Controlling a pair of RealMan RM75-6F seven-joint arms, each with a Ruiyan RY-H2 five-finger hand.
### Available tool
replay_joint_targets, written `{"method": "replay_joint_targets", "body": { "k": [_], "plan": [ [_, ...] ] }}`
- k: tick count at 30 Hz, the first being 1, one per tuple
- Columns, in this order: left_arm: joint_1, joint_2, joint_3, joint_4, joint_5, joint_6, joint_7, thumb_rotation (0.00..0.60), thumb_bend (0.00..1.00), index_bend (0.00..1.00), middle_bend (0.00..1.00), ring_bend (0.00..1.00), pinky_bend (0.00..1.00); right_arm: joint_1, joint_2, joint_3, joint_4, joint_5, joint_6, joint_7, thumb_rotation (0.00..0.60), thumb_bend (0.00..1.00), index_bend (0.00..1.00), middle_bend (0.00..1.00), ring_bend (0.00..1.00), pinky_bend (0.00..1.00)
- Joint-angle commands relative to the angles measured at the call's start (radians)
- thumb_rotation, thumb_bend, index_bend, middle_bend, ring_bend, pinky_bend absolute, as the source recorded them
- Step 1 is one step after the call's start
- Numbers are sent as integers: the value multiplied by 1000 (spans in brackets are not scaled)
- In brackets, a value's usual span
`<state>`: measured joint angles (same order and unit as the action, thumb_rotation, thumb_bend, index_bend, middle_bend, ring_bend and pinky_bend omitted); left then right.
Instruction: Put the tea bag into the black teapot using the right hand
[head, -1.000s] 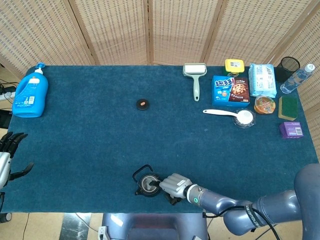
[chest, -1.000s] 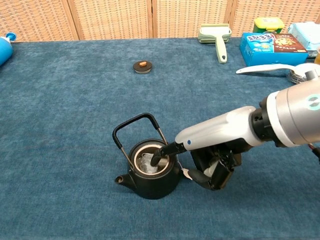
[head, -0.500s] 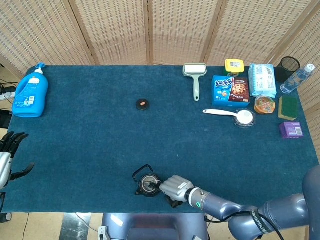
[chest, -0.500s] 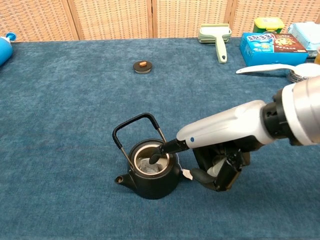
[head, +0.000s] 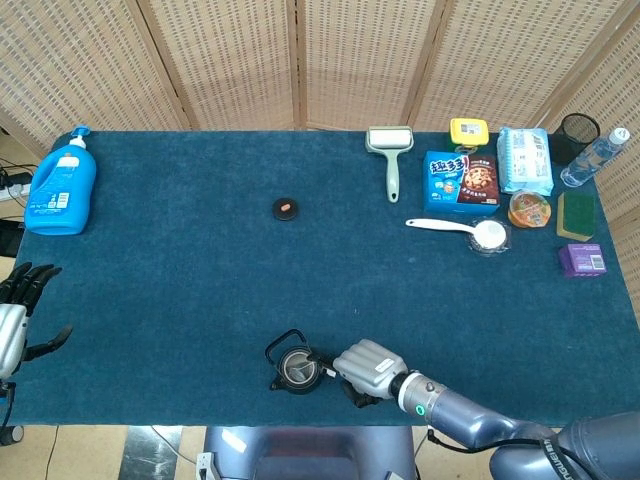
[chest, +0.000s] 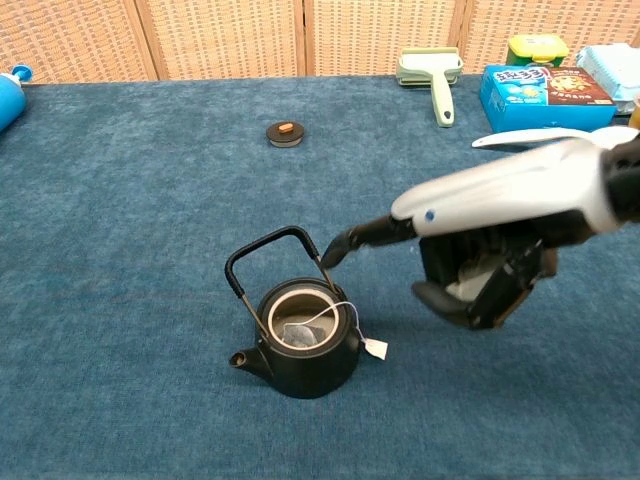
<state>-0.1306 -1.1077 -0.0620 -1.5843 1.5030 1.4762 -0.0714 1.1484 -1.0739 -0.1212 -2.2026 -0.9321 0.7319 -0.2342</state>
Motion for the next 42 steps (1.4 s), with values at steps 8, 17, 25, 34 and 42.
{"method": "replay_joint_targets", "body": {
  "k": [8,17,25,34,42],
  "plan": [
    [-6,-13,0,-7,-13,-15,30,600,276,134,140,62,148,-155,108,5,32,-129,110,60,600,741,25,822,913,989],
    [-8,-49,-3,14,-24,-17,42,600,276,133,140,62,148,-323,56,27,135,-188,334,38,600,714,177,705,748,809],
    [-17,-70,-4,22,-43,-43,66,600,277,134,140,62,148,-487,-38,60,265,-239,578,2,600,708,220,599,619,643],
    [-1,-113,-2,59,-56,-22,81,600,276,134,140,62,147,-646,-169,106,459,-262,777,-35,600,640,234,486,482,491],
    [18,-137,1,79,-58,6,87,600,276,134,140,62,148,-747,-200,121,536,-272,843,-25,600,392,227,409,400,406]
  ]
}}
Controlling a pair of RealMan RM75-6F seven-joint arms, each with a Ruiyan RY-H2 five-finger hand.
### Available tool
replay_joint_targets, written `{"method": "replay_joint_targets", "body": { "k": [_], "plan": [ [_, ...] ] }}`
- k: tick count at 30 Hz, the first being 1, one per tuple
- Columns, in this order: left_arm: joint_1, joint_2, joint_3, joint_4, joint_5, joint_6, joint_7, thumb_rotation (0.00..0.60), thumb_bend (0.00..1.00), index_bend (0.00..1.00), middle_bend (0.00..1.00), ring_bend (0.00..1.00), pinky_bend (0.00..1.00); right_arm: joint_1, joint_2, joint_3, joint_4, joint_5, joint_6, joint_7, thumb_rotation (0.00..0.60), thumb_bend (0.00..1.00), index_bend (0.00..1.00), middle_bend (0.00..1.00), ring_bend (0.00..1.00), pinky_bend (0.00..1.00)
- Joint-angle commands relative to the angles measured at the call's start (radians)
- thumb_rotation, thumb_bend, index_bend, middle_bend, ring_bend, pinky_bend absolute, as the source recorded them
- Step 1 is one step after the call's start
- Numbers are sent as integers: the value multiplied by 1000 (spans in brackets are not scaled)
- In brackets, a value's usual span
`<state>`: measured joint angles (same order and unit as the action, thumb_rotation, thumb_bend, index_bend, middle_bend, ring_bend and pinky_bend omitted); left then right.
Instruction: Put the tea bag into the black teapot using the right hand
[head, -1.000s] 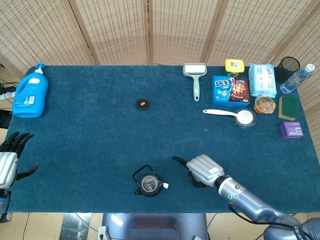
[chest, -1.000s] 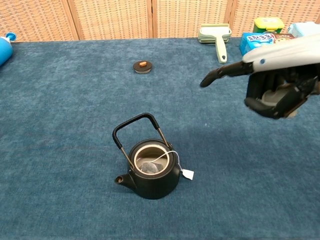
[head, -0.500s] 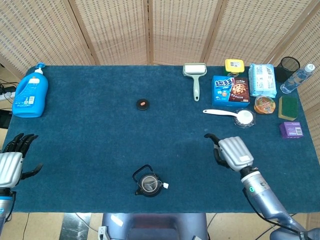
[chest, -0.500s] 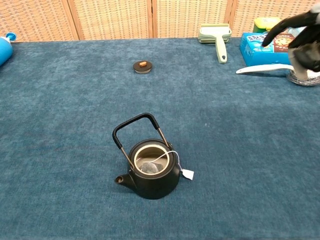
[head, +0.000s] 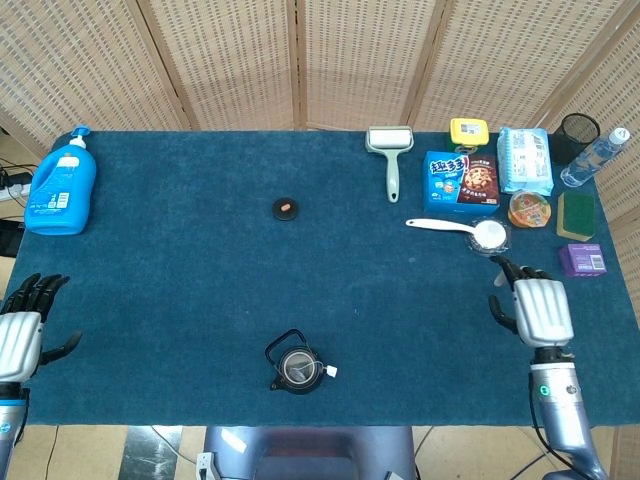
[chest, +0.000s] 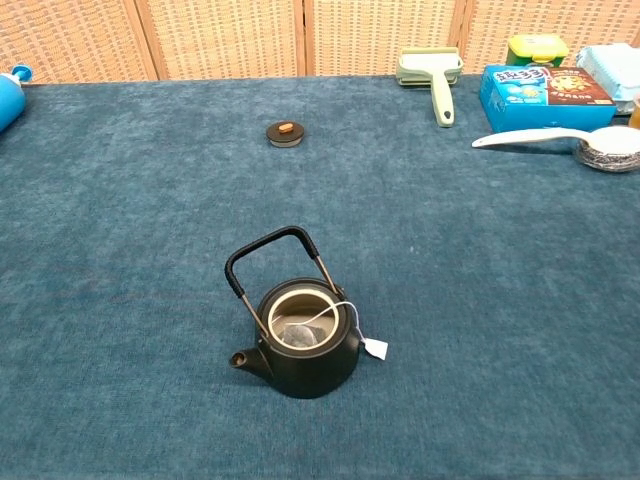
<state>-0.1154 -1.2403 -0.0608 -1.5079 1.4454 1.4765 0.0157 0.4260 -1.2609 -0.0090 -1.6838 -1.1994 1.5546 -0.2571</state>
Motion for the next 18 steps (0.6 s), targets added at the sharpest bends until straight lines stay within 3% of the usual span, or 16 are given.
{"method": "replay_joint_targets", "body": {
  "k": [1,10,18],
  "plan": [
    [5,-8,-1,4,1,10,-2,600,276,134,140,62,148,-34,-16,12,23,-9,29,-5,600,392,223,395,386,391],
    [42,-12,20,-23,17,53,1,600,276,134,140,62,147,-144,-19,10,51,-82,115,37,600,420,219,371,360,354],
    [60,18,34,-78,31,67,31,600,276,134,140,62,148,-187,6,10,35,-115,84,90,600,421,226,371,360,352]
  ]
}}
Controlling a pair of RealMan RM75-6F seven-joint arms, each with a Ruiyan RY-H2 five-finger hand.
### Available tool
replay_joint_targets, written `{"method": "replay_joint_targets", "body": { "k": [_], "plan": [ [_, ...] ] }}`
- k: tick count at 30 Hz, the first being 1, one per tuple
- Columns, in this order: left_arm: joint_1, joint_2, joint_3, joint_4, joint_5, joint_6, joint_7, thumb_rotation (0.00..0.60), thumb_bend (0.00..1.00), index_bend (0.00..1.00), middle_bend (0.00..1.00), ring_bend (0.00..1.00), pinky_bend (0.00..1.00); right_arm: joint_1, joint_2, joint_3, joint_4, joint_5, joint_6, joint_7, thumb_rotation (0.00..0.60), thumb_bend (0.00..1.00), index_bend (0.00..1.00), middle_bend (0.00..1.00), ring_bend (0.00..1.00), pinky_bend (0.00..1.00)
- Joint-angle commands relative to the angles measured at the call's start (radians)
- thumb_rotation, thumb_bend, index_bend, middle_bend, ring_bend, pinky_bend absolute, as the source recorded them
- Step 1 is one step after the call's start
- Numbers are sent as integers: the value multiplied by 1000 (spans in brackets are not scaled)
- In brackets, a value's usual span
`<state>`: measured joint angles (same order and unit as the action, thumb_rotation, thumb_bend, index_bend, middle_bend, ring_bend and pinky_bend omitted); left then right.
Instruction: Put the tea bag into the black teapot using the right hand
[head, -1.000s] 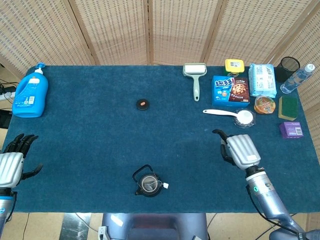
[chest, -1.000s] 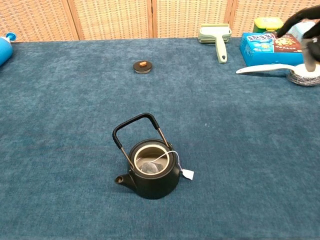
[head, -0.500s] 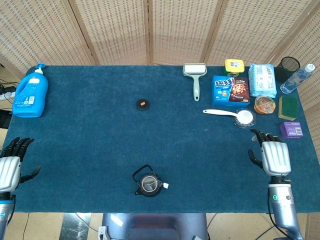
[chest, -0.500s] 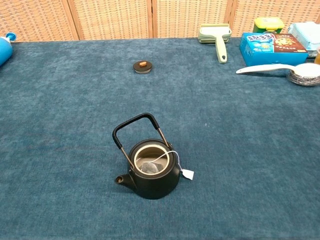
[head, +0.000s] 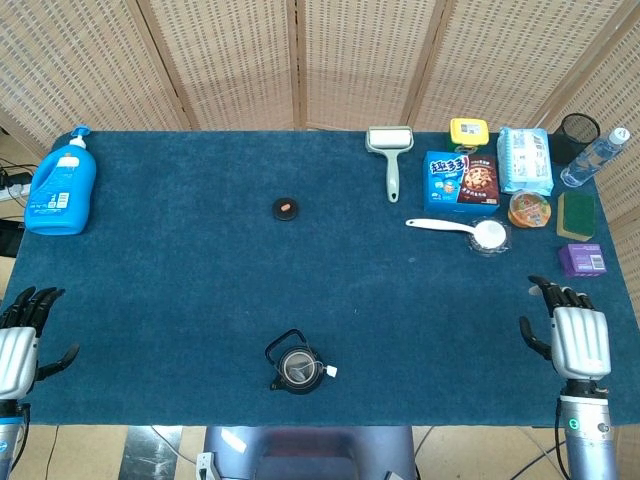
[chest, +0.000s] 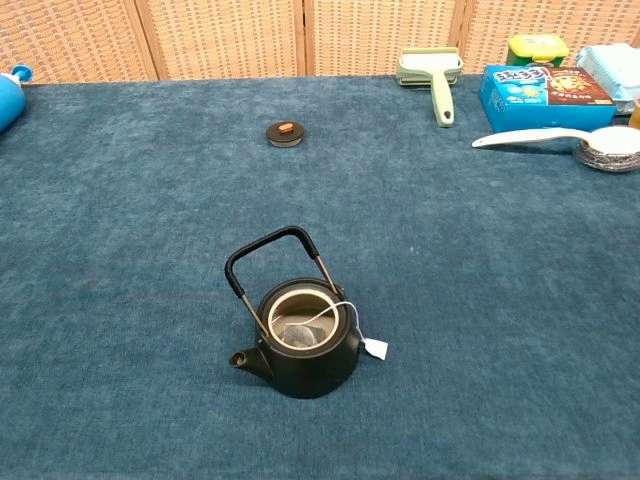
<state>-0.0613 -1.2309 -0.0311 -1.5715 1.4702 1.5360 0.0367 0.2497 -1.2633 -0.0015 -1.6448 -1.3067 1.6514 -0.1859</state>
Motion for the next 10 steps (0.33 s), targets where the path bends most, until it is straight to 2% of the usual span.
{"method": "replay_joint_targets", "body": {
  "k": [1,10],
  "plan": [
    [10,11,6,-20,9,12,14,600,276,134,140,62,147,-14,9,5,0,-9,-16,21,600,422,230,371,360,352],
    [11,23,-2,-43,-5,-1,30,600,275,134,140,62,148,-33,-4,41,20,-13,-60,44,600,427,247,376,360,353]
  ]
}}
